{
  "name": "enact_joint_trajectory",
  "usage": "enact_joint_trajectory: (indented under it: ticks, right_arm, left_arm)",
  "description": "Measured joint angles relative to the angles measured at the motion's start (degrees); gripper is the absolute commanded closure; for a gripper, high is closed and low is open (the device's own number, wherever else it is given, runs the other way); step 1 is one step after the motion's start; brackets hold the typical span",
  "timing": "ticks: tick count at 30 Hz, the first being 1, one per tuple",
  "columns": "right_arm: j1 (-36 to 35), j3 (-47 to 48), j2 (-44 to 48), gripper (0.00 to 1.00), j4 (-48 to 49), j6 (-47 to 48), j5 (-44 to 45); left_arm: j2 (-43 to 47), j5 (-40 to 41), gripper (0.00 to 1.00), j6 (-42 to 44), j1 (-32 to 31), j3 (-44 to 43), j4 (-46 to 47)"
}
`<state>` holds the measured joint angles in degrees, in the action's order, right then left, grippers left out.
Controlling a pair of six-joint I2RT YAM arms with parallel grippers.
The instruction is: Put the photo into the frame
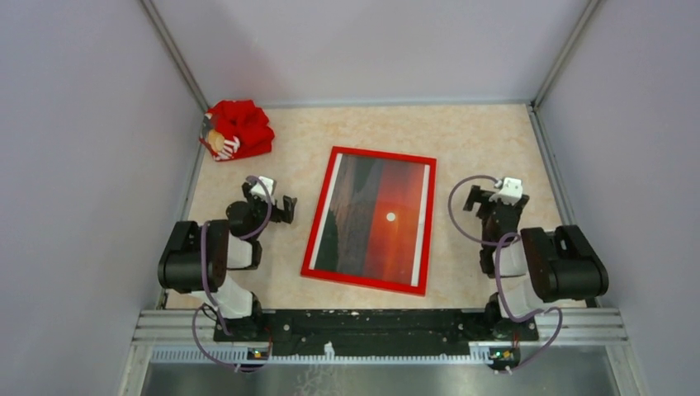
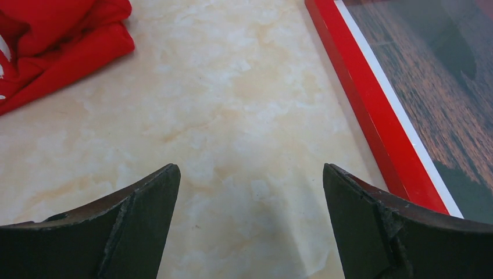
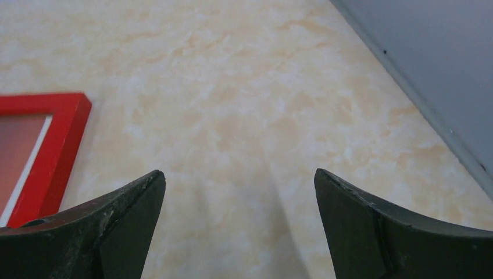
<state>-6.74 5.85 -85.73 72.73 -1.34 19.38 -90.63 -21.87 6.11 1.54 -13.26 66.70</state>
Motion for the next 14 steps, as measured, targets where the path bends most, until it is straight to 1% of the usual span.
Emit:
enact_joint_trajectory:
  ticks: [2, 4, 8, 14]
  right_arm:
    - [4.04, 2.89, 0.57, 0.01, -1.25, -0.35, -2.89]
    - [5.44, 3.98, 1.33, 0.01, -1.73, -0.39, -4.63]
    - [5.53, 4.04, 1.64, 0.01, -3.45, -0.37, -7.56]
    - [5.53, 4.04, 1.64, 0.01, -4.42, -0.37, -9.05]
  left_arm:
    - [0.0, 0.5, 0.01, 0.07, 0.11, -0.09, 1.2]
    - [0.04, 0.66, 0.01, 0.07, 0.09, -0.39, 0.26]
    - [0.13, 0.83, 0.01, 0.15, 0.09, -0.81, -1.03]
    - [0.13, 1.01, 0.01, 0.33, 0.09, -0.92, -1.62]
